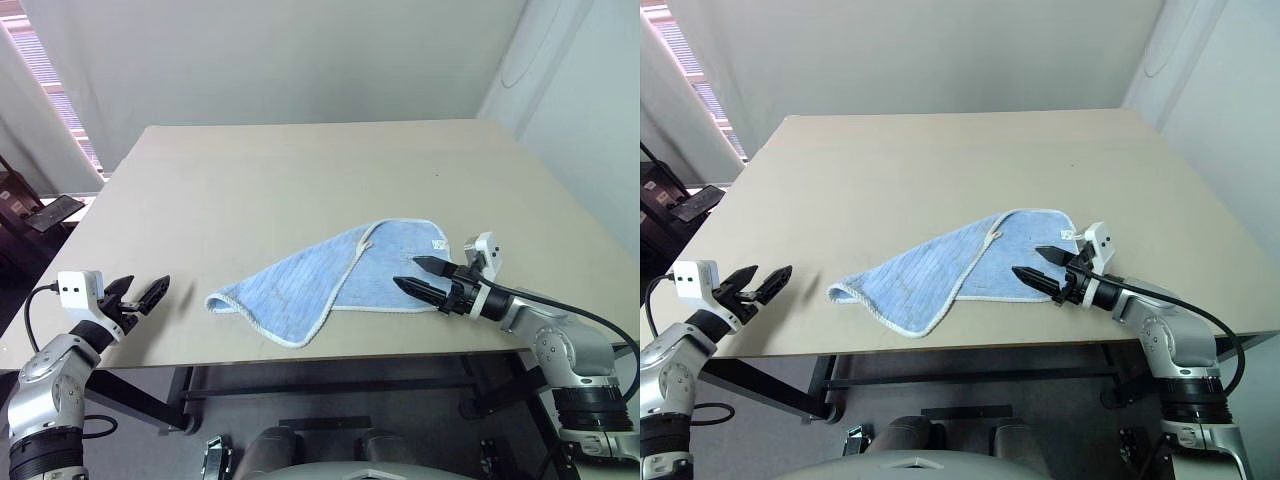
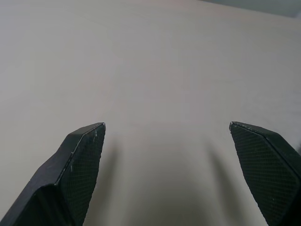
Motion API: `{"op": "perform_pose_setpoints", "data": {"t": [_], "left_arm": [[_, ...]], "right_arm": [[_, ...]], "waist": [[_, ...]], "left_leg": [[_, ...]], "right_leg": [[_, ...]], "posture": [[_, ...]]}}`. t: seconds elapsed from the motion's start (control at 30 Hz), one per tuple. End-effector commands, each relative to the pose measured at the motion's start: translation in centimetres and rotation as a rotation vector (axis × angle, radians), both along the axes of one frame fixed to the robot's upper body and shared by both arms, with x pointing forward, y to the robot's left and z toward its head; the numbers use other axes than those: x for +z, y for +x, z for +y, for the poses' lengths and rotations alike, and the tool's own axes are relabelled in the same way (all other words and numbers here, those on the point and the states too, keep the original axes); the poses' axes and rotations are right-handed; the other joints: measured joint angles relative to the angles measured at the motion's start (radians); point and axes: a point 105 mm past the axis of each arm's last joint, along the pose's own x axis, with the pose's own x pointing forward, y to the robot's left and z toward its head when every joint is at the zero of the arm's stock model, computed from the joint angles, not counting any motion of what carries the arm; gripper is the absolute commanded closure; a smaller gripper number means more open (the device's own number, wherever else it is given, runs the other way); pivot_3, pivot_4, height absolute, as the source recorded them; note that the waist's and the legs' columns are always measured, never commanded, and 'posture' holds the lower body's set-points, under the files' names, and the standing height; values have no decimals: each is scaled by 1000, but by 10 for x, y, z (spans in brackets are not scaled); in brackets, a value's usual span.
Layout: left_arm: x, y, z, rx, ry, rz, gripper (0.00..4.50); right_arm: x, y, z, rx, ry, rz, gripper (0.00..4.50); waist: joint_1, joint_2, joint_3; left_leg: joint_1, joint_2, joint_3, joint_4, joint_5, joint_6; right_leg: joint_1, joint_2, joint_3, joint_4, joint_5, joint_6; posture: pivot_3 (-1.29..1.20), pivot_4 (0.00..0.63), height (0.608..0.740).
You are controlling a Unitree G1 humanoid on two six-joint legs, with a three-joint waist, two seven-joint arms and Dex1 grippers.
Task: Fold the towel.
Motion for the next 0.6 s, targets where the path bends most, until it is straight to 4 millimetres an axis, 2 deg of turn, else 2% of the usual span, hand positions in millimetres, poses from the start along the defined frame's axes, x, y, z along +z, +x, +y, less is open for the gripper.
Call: {"op": "perform_pose_setpoints", "data": {"t": [0.03, 0.27, 0.4, 0.6], "left_arm": [[21, 4, -1, -8, -1, -76, 42], [25, 17, -16, -65, -70, -94, 42], [21, 27, -37, -158, -81, -83, 42], [11, 47, -63, -211, -81, -83, 42]], "right_arm": [[15, 1, 9, 36, 21, -61, 0], [22, 3, 3, -15, 55, -87, 0], [26, 6, -6, -62, 38, -110, 0], [32, 30, -34, -247, 14, -141, 0]], "waist": [[0, 0, 0], [0, 0, 0], [0, 0, 0], [-3, 0, 0]], "left_leg": [[0, 0, 0, 0, 0, 0], [-1, 0, 0, 0, 0, 0], [-1, 0, 0, 0, 0, 0], [-1, 0, 0, 1, 0, 0]], "right_leg": [[0, 0, 0, 0, 0, 0], [0, 0, -1, 0, 0, 0], [0, 0, -1, 0, 1, 0], [0, 0, -2, 0, 1, 0]], "posture": [[0, 0, 736], [0, 0, 736], [0, 0, 736], [0, 0, 736]]}}
